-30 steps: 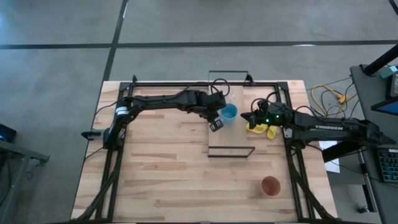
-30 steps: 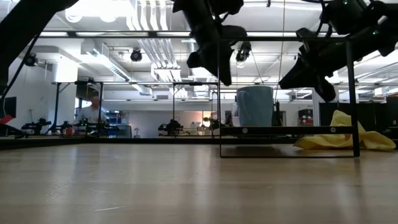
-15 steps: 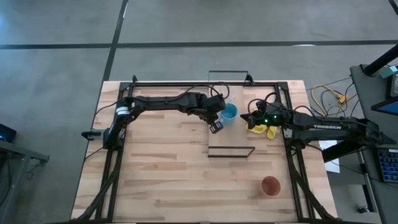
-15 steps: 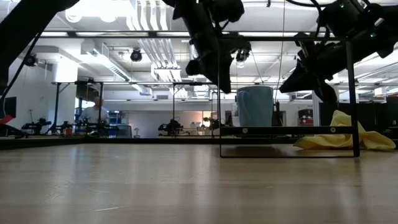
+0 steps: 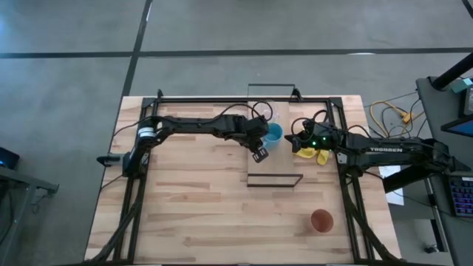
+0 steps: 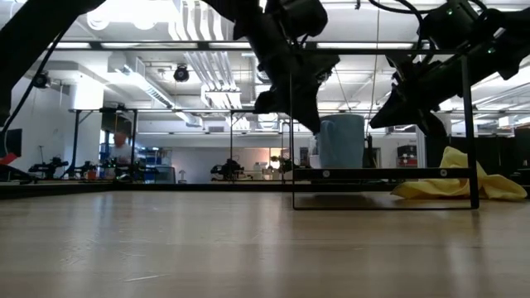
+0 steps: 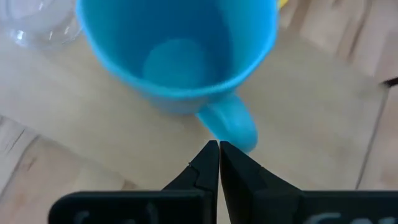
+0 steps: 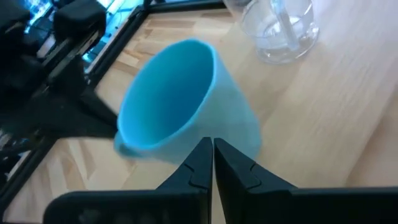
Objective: Stack small to large cups/mugs on shelf
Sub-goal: Put the blue mug on the shelf
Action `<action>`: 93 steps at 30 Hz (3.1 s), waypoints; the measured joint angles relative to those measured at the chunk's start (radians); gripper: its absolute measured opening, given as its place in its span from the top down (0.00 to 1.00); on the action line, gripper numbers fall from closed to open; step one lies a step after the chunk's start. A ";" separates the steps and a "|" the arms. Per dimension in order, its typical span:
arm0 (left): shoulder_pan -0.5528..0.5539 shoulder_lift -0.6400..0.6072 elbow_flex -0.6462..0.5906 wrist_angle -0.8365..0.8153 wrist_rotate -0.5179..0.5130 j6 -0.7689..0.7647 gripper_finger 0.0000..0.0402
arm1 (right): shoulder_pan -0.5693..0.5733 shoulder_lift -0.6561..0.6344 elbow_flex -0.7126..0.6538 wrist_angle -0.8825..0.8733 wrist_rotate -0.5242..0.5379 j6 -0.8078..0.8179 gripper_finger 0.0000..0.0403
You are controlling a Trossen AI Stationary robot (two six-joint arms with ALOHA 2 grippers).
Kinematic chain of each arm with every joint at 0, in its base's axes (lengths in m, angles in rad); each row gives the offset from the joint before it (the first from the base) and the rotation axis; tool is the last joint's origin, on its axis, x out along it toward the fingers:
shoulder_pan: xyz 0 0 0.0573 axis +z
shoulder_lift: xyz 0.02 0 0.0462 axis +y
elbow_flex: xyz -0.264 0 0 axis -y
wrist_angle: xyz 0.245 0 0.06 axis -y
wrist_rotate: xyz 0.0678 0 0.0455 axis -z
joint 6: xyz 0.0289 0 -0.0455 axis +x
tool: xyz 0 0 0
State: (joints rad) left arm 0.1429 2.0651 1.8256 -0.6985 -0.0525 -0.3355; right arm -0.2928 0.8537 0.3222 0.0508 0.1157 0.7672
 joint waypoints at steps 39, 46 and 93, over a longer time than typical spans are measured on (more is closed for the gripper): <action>-0.061 -0.037 0.006 0.034 0.019 -0.051 1.00 | 0.007 -0.021 0.000 0.141 0.061 -0.003 0.98; -0.073 0.007 0.004 0.048 -0.005 -0.052 1.00 | 0.016 -0.019 0.000 0.131 0.061 -0.003 0.98; -0.017 0.013 0.119 0.191 -0.090 -0.049 1.00 | 0.269 0.029 0.000 0.165 0.042 0.054 0.98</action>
State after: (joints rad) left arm 0.1255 2.0780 1.9446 -0.5072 -0.1421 -0.3846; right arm -0.0235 0.8831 0.3218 0.2155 0.1576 0.8210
